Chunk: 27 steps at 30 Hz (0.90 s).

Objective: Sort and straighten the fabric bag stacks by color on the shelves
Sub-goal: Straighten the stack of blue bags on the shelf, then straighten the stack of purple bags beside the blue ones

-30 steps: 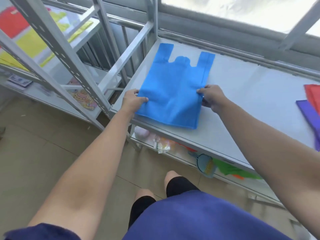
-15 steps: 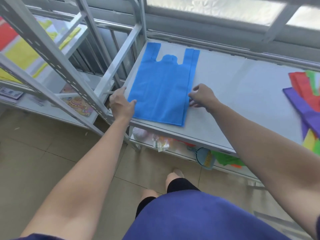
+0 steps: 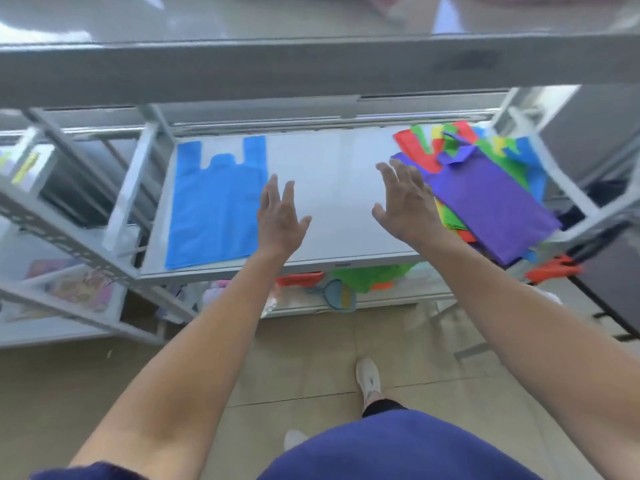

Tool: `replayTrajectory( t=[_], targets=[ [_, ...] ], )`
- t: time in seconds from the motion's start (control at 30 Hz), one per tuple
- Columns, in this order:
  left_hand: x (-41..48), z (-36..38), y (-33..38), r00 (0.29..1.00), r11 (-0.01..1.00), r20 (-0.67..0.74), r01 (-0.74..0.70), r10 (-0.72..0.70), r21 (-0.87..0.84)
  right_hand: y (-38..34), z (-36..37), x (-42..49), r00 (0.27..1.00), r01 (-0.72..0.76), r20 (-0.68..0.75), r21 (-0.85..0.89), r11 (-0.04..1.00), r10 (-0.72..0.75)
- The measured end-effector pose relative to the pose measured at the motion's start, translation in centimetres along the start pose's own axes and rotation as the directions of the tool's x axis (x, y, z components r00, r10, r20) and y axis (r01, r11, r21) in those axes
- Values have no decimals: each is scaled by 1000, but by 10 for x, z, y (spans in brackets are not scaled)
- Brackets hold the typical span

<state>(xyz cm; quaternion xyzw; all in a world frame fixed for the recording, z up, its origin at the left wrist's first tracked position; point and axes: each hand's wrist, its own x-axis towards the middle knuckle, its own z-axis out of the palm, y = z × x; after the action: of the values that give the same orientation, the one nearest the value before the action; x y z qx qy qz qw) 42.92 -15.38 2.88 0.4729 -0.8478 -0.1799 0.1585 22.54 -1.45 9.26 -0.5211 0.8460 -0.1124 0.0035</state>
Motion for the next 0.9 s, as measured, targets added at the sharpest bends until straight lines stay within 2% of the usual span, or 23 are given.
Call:
replayTrajectory(
  t=[0.23,0.37,0.43,0.47,0.53,0.63,0.73,0.9],
  targets=[
    [-19,90,140,989,997,138,-42,49,-57,167,-10,-31,959,-267,98,-6,964,266],
    [-19,164,227,962,993,254,-78,99,-92,278,4,-18,954,-228,183,-67,971,236],
    [-14,198,270,948,981,299,-53,108,-186,341,9,-2,944,-228,228,-78,970,240],
    [-11,212,290,947,966,314,24,61,-258,368,11,7,931,-251,260,-56,966,257],
    [-6,235,324,944,903,305,233,-122,-360,408,14,26,901,-315,317,10,949,295],
    [-9,265,363,902,812,257,426,-348,-399,444,20,44,882,-388,340,133,912,326],
    [-21,286,391,882,797,223,472,-416,-377,467,32,57,874,-414,368,225,882,317],
    [-24,298,413,845,767,155,531,-512,-362,479,48,75,858,-439,408,269,857,312]
  ],
)
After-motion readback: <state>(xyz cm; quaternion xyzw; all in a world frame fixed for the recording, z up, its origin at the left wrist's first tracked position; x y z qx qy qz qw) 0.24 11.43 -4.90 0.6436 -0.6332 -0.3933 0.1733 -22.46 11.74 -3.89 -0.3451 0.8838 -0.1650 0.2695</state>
